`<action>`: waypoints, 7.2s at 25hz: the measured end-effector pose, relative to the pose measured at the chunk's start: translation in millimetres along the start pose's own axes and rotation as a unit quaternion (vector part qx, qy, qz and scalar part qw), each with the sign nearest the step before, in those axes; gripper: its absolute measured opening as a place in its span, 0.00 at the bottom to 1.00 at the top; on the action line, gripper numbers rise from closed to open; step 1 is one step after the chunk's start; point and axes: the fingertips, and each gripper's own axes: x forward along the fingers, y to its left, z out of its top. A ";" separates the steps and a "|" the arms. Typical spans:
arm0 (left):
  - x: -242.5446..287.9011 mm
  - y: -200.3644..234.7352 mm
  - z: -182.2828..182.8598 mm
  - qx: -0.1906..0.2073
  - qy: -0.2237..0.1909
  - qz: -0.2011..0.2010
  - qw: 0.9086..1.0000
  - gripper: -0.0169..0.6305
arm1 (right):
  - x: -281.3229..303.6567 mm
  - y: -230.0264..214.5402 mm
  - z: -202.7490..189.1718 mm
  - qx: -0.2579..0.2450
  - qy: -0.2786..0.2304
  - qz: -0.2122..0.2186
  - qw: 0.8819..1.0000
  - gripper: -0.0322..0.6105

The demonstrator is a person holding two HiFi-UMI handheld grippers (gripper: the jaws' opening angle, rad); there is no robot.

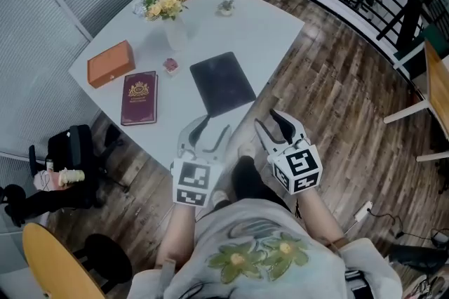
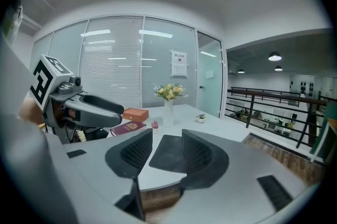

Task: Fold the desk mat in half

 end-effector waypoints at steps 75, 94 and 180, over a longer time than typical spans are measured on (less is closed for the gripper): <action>178.7 67.3 -255.6 0.022 0.444 -0.100 0.890 0.15 | 201.8 -87.0 -226.5 -0.365 0.339 0.367 0.786 0.12; 173.3 76.0 -213.7 -0.077 0.370 -0.042 0.925 0.12 | 205.0 -97.3 -178.0 -0.245 0.291 0.335 0.862 0.11; 189.6 195.7 -68.8 -0.123 0.097 0.127 0.979 0.09 | 286.1 -130.0 -26.8 -0.134 0.123 0.215 0.959 0.11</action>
